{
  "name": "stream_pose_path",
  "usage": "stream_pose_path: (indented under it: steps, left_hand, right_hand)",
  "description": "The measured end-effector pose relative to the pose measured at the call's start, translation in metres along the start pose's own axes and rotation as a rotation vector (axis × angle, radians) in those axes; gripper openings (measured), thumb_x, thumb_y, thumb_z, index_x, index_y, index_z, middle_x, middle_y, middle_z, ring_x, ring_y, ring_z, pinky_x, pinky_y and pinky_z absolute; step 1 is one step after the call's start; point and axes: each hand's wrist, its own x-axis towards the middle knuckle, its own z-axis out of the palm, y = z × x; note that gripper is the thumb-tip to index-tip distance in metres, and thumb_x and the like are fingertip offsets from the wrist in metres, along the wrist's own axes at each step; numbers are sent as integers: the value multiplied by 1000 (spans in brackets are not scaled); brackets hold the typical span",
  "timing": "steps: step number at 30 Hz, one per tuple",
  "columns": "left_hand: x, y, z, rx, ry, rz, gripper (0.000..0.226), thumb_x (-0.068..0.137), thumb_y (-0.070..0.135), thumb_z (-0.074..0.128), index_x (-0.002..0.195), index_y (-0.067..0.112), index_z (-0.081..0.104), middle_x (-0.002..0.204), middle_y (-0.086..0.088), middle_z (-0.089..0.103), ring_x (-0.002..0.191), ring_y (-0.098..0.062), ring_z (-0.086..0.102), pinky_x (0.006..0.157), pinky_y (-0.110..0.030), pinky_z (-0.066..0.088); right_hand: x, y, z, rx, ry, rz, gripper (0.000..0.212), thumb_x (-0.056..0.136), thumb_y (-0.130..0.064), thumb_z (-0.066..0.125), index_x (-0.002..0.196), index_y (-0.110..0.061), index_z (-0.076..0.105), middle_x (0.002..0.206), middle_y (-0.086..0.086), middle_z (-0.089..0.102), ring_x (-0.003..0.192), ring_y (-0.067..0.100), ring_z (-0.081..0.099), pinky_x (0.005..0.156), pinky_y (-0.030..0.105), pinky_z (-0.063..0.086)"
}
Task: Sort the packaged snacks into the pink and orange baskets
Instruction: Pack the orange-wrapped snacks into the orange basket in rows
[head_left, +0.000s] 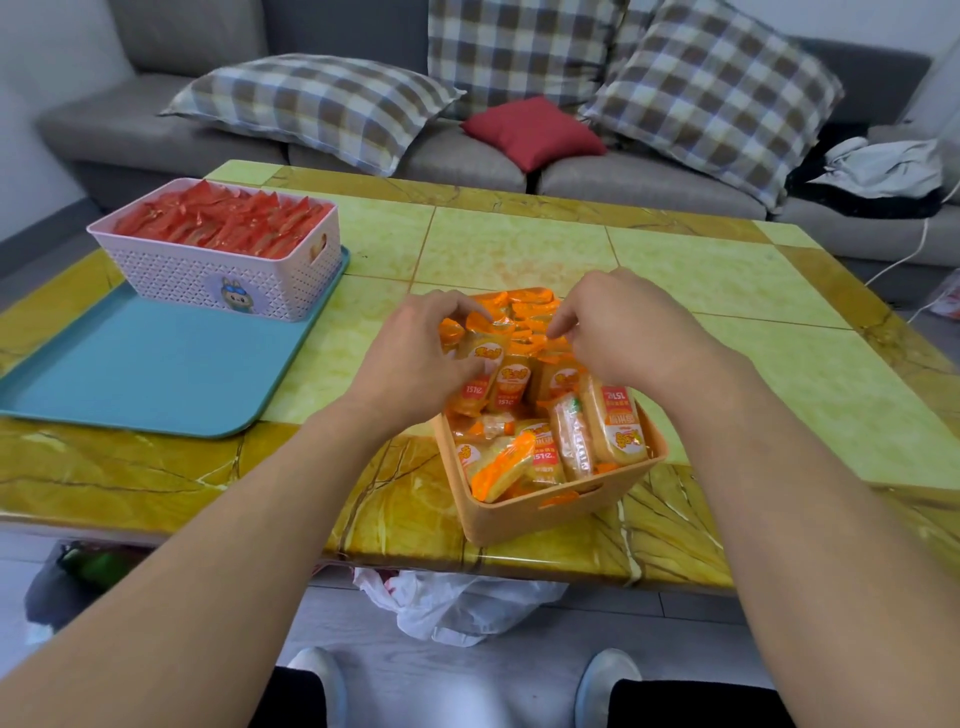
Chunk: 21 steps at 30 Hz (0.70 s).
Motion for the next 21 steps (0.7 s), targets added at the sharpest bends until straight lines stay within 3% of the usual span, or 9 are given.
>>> stream_pose_path:
  steps: [2, 4, 9, 12, 16, 18, 21]
  left_hand:
    - [0, -1, 0, 17, -8, 9, 38, 77, 34, 85, 110, 33, 67, 112, 12, 60, 105, -11, 54, 84, -30, 47]
    - [1, -1, 0, 27, -1, 21, 37, 76, 30, 86, 108, 31, 67, 109, 11, 62, 102, -10, 55, 80, -24, 43]
    - [3, -3, 0, 4, -5, -27, 38, 73, 28, 89, 105, 27, 68, 103, 10, 63, 97, -11, 58, 70, -14, 38]
    - [4, -3, 1, -32, -17, -51, 40, 71, 29, 90, 104, 28, 68, 103, 7, 66, 97, -12, 62, 74, -21, 45]
    - [4, -4, 1, -48, -17, -67, 40, 69, 27, 91, 102, 27, 68, 100, 5, 68, 94, -13, 64, 77, -27, 51]
    - [4, -5, 0, -58, -21, -70, 39, 69, 26, 91, 100, 27, 68, 99, 6, 69, 93, -13, 64, 73, -24, 48]
    - [3, -4, -1, -34, -31, -68, 36, 70, 26, 90, 97, 28, 66, 100, 7, 67, 93, -13, 62, 67, -17, 42]
  right_hand:
    - [-7, -13, -11, 69, -39, -68, 26, 90, -10, 68, 99, -31, 81, 107, -3, 74, 95, 16, 68, 86, 30, 55]
    - [-15, -31, -6, 79, -208, -146, 28, 91, -9, 66, 101, -30, 81, 100, -9, 75, 91, 12, 68, 81, 25, 53]
    - [-12, -49, 35, -108, -454, -149, 22, 96, -8, 56, 112, -11, 71, 95, 4, 65, 85, 24, 60, 60, 29, 43]
    - [-7, -50, 46, -131, -528, -153, 25, 98, -13, 58, 120, -9, 68, 117, 10, 67, 108, 29, 62, 84, 34, 51]
    - [-6, -55, 61, -210, -592, -180, 39, 97, -20, 63, 134, -8, 60, 144, 16, 49, 129, 35, 50, 96, 38, 45]
    - [-6, -56, 61, -195, -615, -152, 49, 99, -23, 61, 145, -9, 49, 153, 17, 35, 137, 39, 40, 106, 45, 40]
    - [1, -56, 63, -162, -586, -103, 57, 97, -29, 61, 148, -9, 46, 154, 17, 34, 139, 40, 38, 112, 50, 38]
